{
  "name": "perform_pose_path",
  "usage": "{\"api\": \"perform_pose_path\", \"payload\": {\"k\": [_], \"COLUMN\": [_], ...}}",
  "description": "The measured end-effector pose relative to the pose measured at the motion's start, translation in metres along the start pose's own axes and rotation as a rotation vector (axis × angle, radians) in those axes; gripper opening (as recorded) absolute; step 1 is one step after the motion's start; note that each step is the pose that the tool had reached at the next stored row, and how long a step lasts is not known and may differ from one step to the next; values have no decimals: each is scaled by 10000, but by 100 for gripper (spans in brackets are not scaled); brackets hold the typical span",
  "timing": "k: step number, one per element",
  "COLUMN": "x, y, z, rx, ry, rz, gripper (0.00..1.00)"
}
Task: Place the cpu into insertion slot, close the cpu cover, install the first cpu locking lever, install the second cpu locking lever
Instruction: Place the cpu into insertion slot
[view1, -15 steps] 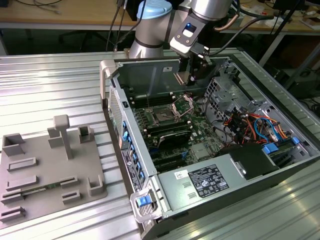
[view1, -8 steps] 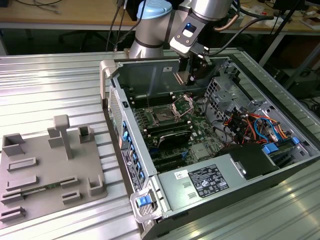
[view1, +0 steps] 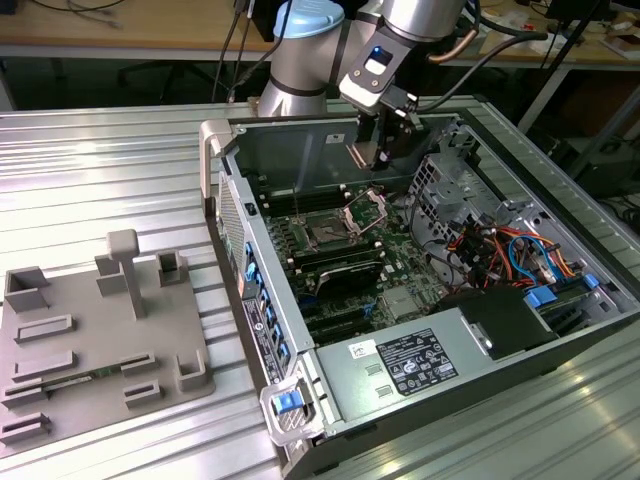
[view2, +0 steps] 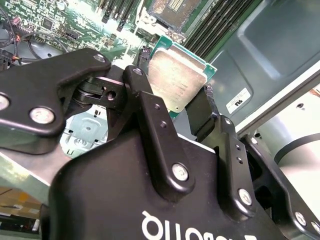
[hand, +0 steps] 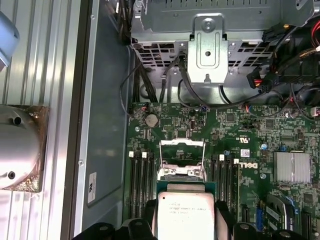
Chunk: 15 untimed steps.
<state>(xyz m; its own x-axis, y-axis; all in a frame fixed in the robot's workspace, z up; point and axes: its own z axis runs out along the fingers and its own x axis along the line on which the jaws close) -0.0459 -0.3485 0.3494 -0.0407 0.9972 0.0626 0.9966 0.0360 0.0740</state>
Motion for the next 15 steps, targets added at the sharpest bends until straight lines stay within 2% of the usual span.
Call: {"api": "perform_pose_path", "payload": {"k": [2, 4, 10, 13, 15], "x": [0, 4, 50, 104, 150], "y": [-4, -12, -120, -130, -135], "z": [0, 36, 151, 192, 226], "rx": [0, 0, 52, 57, 59], "ry": [2, 13, -3, -27, -82], "rz": [0, 2, 1, -9, -16], "gripper": [55, 55, 55, 55, 55]}}
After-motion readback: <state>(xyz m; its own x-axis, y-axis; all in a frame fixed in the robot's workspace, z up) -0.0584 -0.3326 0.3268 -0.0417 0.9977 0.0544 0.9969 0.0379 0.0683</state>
